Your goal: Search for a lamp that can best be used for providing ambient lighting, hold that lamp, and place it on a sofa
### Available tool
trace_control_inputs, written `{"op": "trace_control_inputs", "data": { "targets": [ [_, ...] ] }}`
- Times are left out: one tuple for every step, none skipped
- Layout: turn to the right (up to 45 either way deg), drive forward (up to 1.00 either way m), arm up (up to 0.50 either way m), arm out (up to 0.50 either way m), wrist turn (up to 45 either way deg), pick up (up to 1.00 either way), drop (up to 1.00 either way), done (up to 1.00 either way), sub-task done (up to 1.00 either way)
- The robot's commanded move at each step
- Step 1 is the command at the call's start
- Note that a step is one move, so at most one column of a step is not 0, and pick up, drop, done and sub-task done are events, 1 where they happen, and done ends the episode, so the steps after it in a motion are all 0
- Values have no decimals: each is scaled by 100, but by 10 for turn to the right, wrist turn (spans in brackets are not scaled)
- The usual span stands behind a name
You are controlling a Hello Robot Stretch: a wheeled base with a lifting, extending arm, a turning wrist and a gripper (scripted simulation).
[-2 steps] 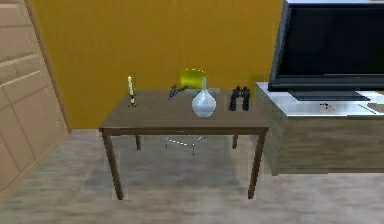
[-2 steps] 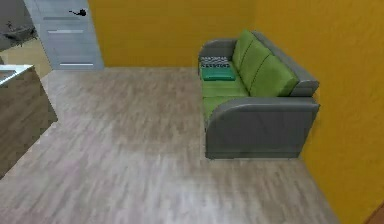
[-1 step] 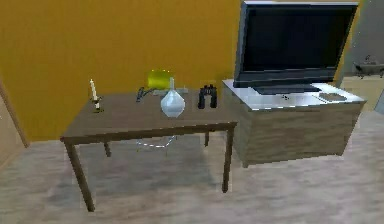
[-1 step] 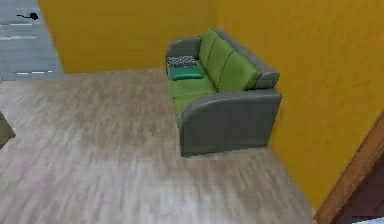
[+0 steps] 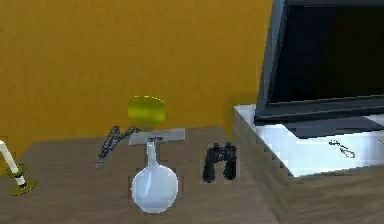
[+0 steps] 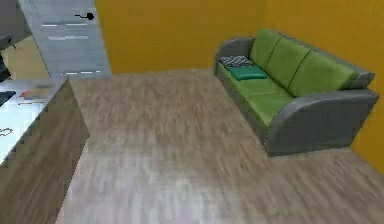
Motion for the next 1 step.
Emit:
{"op": "trace_control_inputs", "data": {
  "targets": [
    [-450,0,0,0,0,0,0,0,0]
  ]
}}
